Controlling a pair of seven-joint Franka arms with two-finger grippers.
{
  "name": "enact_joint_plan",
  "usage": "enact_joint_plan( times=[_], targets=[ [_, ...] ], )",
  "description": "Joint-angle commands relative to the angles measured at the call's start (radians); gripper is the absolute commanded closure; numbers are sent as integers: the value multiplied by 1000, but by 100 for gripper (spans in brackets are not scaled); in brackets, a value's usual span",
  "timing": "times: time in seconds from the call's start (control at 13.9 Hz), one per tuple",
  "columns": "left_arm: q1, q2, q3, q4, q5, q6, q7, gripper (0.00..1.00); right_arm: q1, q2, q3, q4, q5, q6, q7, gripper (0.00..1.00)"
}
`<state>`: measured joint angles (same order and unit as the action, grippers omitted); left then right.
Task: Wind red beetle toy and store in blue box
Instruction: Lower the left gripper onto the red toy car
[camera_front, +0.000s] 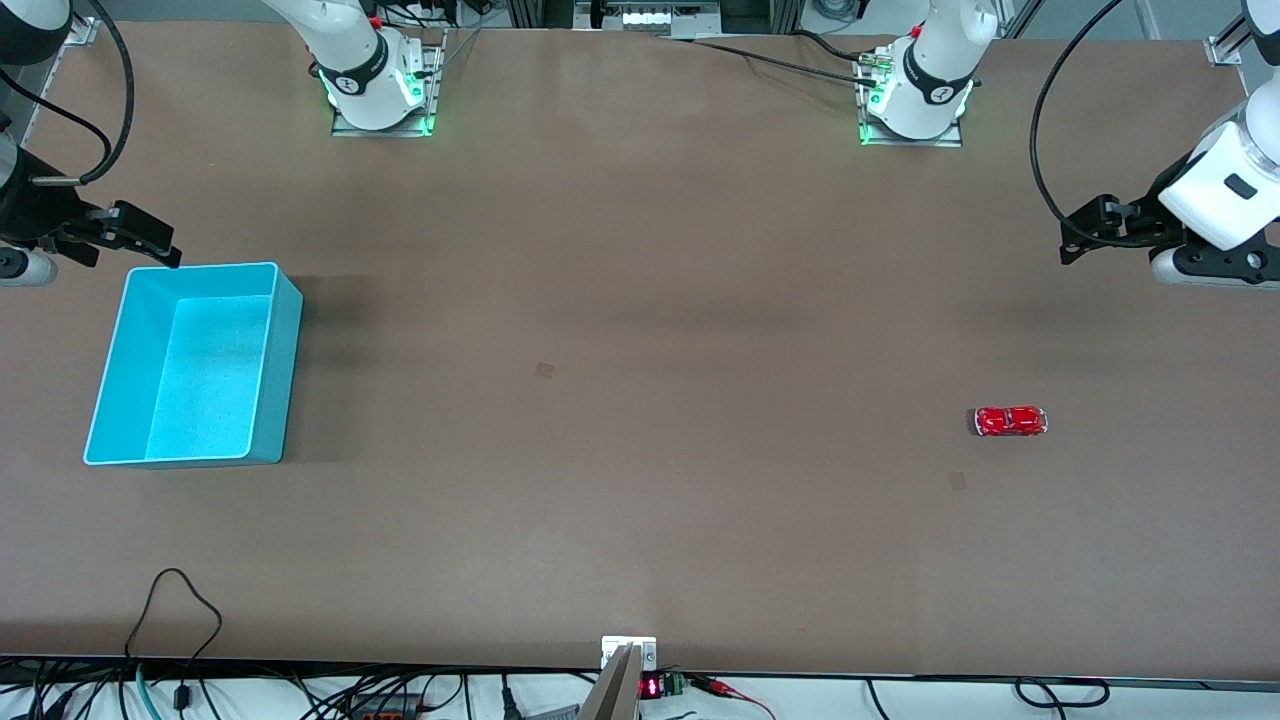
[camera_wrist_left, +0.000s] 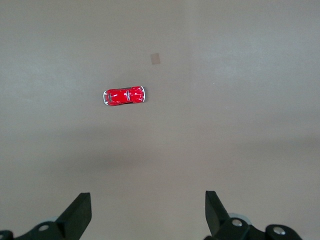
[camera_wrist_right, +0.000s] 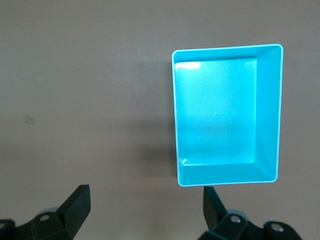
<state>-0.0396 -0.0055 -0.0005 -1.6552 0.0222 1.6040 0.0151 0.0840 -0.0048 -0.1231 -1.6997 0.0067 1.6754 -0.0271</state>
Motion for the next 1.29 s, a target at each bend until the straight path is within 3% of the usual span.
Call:
enact_joint_plan(
  times=[0.0, 0.43, 0.72, 0.86, 1.22],
  targets=[
    [-13, -7, 10, 15, 4, -24, -1, 0, 5, 8, 0, 25, -11, -17, 1, 0],
    [-16, -4, -4, 17, 1, -47, -9, 0, 6, 8, 0, 25, -10, -16, 3, 0],
    [-20, 38, -18, 14, 2, -183, 2, 0, 5, 8, 0, 25, -10, -16, 3, 0],
    [-14, 56, -18, 0, 4, -182, 23, 0, 5, 8, 0, 25, -10, -16, 3, 0],
    [38, 145, -16, -3, 16, -53, 435, 0, 5, 8, 0, 25, -10, -16, 3, 0]
  ],
)
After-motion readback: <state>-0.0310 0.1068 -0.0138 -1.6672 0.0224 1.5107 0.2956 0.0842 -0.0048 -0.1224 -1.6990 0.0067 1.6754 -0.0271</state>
